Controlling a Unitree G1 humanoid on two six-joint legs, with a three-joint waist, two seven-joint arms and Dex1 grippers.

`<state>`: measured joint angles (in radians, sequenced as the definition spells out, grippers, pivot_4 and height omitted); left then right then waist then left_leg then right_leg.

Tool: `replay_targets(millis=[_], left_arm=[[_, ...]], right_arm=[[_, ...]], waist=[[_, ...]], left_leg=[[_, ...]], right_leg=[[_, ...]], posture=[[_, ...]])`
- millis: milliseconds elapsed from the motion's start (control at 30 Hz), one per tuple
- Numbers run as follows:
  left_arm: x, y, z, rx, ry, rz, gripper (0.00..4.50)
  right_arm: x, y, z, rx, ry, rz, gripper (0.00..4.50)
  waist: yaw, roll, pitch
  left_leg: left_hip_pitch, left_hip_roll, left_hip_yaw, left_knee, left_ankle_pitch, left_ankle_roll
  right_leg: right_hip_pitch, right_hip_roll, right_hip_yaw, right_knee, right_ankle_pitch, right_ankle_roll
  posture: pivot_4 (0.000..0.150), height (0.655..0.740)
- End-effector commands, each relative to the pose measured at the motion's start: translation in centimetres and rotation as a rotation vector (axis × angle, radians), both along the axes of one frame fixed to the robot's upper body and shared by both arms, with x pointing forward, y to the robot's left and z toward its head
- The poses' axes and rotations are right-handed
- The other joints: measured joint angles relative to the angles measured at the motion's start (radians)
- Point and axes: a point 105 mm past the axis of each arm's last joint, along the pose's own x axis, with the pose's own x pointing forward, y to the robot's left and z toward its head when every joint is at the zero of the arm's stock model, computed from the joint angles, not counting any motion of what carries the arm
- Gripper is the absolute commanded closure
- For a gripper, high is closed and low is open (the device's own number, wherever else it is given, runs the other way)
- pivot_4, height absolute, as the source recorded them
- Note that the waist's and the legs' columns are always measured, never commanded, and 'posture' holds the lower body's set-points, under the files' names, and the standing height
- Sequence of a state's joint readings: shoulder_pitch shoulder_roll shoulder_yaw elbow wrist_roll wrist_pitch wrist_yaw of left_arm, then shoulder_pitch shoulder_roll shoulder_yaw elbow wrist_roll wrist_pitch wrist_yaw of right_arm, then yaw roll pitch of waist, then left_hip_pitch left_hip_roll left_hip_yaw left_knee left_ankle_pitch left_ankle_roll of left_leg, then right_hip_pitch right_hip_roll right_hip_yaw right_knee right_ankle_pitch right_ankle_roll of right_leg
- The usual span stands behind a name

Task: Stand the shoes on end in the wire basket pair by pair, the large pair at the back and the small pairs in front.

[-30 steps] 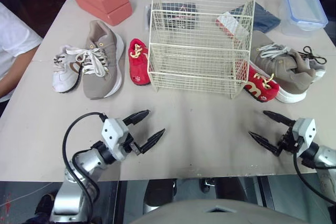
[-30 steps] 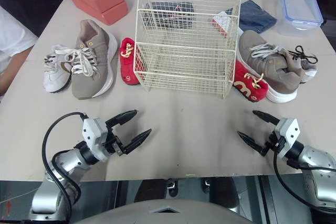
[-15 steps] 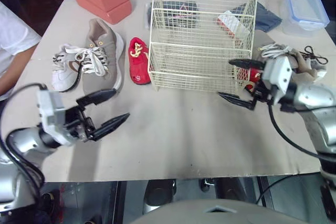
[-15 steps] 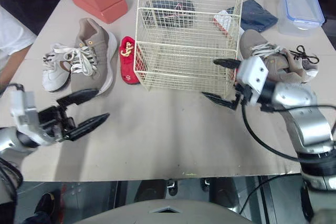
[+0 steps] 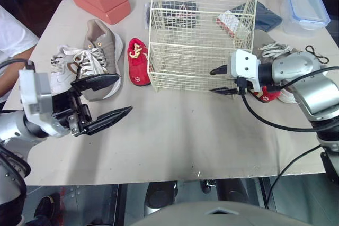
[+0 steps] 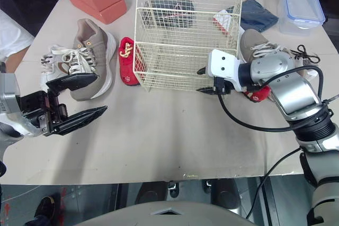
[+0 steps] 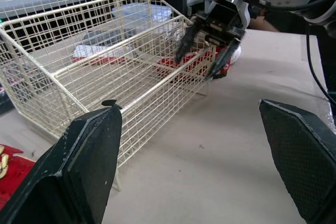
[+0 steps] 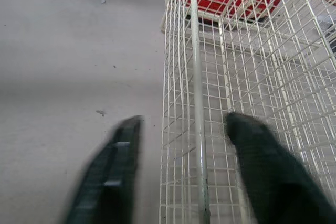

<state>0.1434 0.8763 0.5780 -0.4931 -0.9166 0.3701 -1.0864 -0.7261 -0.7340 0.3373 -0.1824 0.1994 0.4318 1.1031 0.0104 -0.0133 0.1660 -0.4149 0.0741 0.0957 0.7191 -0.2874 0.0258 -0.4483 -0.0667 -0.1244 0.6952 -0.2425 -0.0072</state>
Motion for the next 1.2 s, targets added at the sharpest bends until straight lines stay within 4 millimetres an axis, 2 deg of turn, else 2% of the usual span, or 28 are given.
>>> replay_targets(millis=[33,67,500,1200], left_arm=[[-0.4,-0.3,0.6,0.005,-0.033,-0.008,0.00],[-0.3,-0.3,0.6,0.004,-0.033,-0.006,0.00],[0.3,0.1,0.3,0.017,-0.036,-0.004,0.00],[0.6,0.4,0.4,0.027,-0.033,-0.005,0.00]], right_arm=[[0.3,0.2,1.0,-0.014,-0.059,0.015,4.03],[0.3,0.2,1.1,-0.019,-0.066,0.016,4.46],[-0.2,0.4,1.6,0.011,-0.074,0.045,4.46],[-0.5,-0.9,1.7,0.022,-0.084,0.054,4.46]], waist=[[0.000,0.000,0.000],[-0.001,0.000,0.000],[-0.001,0.000,0.000],[0.002,0.000,0.001]], left_leg=[[0.000,0.000,0.000,0.000,0.000,0.001],[0.000,0.000,0.000,0.000,0.000,0.001],[0.000,0.000,0.000,0.000,0.000,-0.001],[-0.001,0.000,0.000,0.000,0.000,-0.001]], right_leg=[[0.000,0.000,0.000,0.000,0.000,0.000],[0.000,0.000,0.000,0.000,0.000,0.000],[0.000,0.000,0.000,0.000,0.000,-0.001],[-0.001,0.000,0.000,0.000,0.000,-0.001]], posture=[[0.150,0.6860],[0.150,0.6860],[0.150,0.6860],[0.150,0.6860]])
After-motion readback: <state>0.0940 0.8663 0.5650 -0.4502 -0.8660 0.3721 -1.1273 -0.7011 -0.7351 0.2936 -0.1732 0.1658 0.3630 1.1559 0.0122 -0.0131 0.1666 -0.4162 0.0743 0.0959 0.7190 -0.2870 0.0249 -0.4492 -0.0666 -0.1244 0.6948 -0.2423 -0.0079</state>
